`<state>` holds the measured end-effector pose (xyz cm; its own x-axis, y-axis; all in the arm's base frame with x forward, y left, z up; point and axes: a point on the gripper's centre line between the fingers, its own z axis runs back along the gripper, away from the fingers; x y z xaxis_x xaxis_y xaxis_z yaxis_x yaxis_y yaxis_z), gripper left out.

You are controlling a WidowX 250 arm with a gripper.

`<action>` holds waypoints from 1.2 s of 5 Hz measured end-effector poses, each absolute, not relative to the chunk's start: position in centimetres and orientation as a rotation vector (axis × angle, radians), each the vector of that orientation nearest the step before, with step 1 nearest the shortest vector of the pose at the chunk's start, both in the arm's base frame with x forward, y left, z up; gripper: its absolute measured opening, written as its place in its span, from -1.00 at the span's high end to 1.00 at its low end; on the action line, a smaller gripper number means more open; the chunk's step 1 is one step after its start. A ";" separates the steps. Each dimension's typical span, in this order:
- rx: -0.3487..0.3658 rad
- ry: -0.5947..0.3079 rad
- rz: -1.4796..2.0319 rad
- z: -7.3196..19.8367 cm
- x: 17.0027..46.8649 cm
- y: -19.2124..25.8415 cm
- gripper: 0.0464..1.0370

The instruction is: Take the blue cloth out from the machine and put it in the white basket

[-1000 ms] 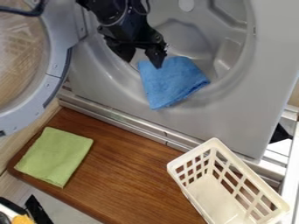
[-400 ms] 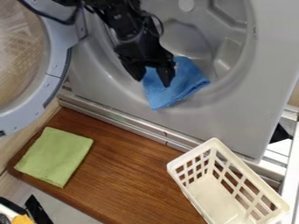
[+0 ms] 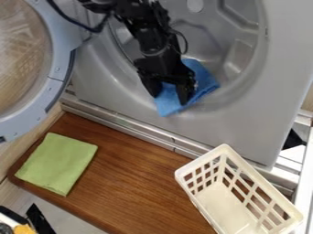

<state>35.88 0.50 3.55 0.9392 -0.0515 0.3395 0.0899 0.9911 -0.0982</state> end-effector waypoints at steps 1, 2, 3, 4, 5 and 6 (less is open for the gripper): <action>-0.086 -0.307 -0.079 2.7 35.8 0.0 -0.87; -0.065 -0.296 -0.066 2.3 35.9 0.2 -0.55; -0.053 -0.298 -0.050 2.3 35.9 0.4 -0.01; -0.049 -0.301 -0.054 2.3 36.0 0.2 0.46; -0.054 -0.301 -0.056 2.3 36.0 0.2 0.76; -0.060 -0.307 -0.045 2.3 35.9 0.5 0.88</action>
<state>35.95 0.54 2.32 0.9522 -0.0349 0.3034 0.0530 0.9973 -0.0517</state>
